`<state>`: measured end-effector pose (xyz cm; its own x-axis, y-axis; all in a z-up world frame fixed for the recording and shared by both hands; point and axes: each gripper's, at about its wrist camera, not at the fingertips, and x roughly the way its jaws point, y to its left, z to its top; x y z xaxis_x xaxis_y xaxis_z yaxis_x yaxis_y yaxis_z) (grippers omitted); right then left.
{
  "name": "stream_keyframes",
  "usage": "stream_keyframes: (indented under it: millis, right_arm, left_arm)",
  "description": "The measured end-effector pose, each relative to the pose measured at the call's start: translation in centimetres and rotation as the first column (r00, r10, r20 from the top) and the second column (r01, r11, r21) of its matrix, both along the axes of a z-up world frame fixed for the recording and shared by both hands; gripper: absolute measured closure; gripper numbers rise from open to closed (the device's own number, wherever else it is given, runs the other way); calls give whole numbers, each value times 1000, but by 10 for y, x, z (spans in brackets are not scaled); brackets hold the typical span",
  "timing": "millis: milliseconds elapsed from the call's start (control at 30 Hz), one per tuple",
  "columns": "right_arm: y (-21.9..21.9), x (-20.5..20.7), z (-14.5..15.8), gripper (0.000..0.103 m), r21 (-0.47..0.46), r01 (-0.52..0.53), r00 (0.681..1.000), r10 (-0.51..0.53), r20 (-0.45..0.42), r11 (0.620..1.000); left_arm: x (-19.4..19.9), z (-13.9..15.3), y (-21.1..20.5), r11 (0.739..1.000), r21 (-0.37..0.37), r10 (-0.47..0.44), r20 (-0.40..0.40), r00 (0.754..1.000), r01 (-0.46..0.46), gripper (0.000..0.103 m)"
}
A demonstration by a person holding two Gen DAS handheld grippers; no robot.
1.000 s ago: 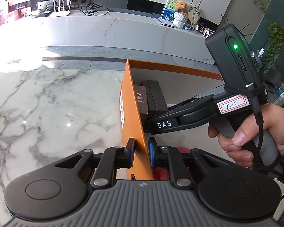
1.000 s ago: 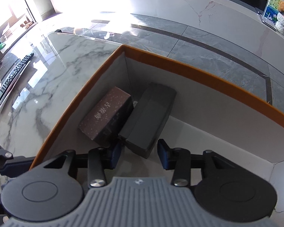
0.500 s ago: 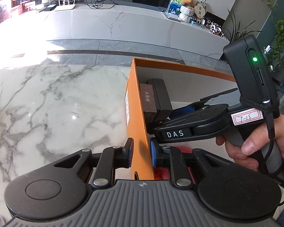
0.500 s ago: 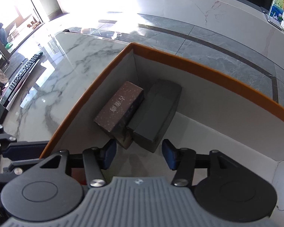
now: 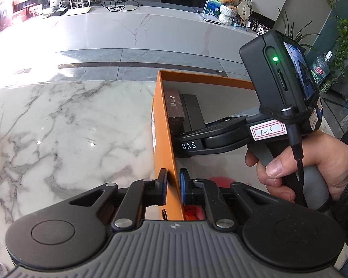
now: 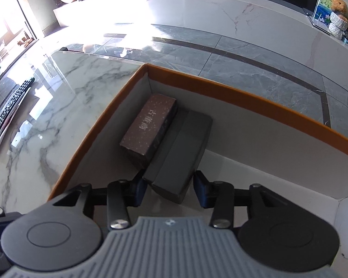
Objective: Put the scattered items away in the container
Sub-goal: 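Open both tools to release the two boxes inside the orange box, then withdraw both tools from the orange box back toward the remaining pile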
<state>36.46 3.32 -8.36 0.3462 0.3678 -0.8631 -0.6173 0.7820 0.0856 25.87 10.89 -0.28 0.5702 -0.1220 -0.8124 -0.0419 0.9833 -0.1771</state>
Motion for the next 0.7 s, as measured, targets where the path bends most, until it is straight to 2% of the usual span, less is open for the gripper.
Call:
stream_keyframes:
  millis: [133, 367, 533, 700]
  right_arm:
    - [-4, -7, 7, 47, -1, -13, 1000, 13, -2, 1000]
    - [-31, -40, 34, 42, -20, -7, 996, 8, 87, 1000]
    - [-72, -71, 59, 43, 59, 43, 991, -50, 126, 997]
    - [-114, -113, 78, 42, 107, 101, 974, -120, 191, 989]
  left_arm:
    - [-4, 6, -1, 999, 5, 33, 27, 999, -33, 91]
    - [-26, 29, -16, 998, 14, 56, 112, 992, -58, 90]
    - [-49, 47, -33, 996, 40, 68, 191, 979, -77, 88]
    - [-74, 58, -47, 995, 42, 76, 228, 971, -87, 84]
